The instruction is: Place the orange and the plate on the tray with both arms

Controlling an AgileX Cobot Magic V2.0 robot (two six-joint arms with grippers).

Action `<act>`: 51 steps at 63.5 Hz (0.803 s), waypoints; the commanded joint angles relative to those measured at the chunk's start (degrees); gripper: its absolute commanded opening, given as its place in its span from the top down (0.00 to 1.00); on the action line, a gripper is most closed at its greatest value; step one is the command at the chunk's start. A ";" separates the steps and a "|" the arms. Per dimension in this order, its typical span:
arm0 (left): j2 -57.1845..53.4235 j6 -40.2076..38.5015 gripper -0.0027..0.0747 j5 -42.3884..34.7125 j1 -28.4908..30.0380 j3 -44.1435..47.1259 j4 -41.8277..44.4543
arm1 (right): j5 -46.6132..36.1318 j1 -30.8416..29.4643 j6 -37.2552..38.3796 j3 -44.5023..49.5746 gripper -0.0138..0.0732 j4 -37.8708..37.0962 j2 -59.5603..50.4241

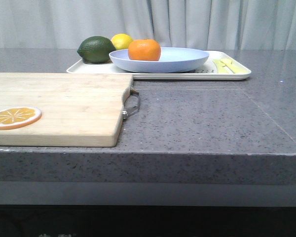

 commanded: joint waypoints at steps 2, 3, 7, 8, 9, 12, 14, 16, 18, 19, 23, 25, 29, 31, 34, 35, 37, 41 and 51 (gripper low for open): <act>-1.82 -0.25 0.99 -5.81 1.28 1.24 -1.81 | -4.29 -0.18 -0.30 -1.49 0.92 -0.08 0.10; -2.04 -0.25 0.99 -5.96 1.39 1.66 -1.83 | -4.29 -0.18 -0.30 -1.49 0.92 -0.08 0.10; -2.86 -0.25 0.99 -7.15 1.39 2.78 -2.10 | -4.29 -0.18 -0.30 -1.49 0.92 -0.08 0.10; -2.98 -0.25 0.99 -7.61 1.39 3.06 -2.10 | -4.29 -0.18 -0.30 -1.49 0.92 -0.08 0.10; -2.98 -0.25 0.99 -8.66 1.39 3.50 -2.22 | -4.29 -0.18 -0.30 -1.49 0.92 -0.08 0.10; -2.98 -0.25 0.99 -10.71 1.39 4.52 -2.22 | -4.23 -0.18 -0.30 -1.49 0.92 -0.08 0.10; -2.98 -0.25 0.99 -12.18 1.39 5.10 -2.31 | -4.31 -0.18 -0.30 -1.49 0.92 -0.08 0.10; -2.98 -0.25 0.99 -12.18 1.39 5.10 -2.31 | -4.31 -0.18 -0.30 -1.49 0.92 -0.08 0.10; -2.98 -0.25 0.99 -12.16 1.39 4.98 -2.31 | -4.31 -0.18 -0.30 -1.49 0.92 -0.08 0.10; -2.98 -0.25 0.99 -12.30 1.39 4.98 -2.31 | -4.31 -0.18 -0.30 -1.49 0.92 -0.08 0.10; -2.98 -0.25 0.99 -12.30 1.39 4.98 -2.31 | -4.31 -0.18 -0.30 -1.49 0.92 -0.08 0.10; -2.98 -0.25 0.99 -12.30 1.39 4.98 -2.31 | -4.31 -0.18 -0.30 -1.49 0.92 -0.08 0.10; -2.98 -0.25 0.99 -12.30 1.39 4.98 -2.31 | -4.31 -0.18 -0.30 -1.49 0.92 -0.08 0.10; -2.98 -0.25 0.99 -12.30 1.39 4.98 -2.31 | -4.31 -0.18 -0.30 -1.49 0.92 -0.08 0.10; -2.98 -0.25 0.99 -12.30 1.39 4.98 -2.31 | -4.31 -0.18 -0.30 -1.49 0.92 -0.08 0.10; -2.98 -0.25 0.99 -12.30 1.39 4.98 -2.31 | -4.31 -0.18 -0.30 -1.49 0.92 -0.08 0.10; -2.98 -0.25 0.99 -12.30 1.39 4.98 -2.31 | -4.31 -0.18 -0.30 -1.49 0.92 -0.08 0.10; -2.98 -0.25 0.99 -12.30 1.39 4.98 -2.31 | -4.31 -0.18 -0.30 -1.49 0.92 -0.08 0.10; -2.88 -0.25 0.99 -12.30 1.39 4.98 -2.31 | -4.31 -0.18 -0.30 -1.49 0.92 -0.08 0.10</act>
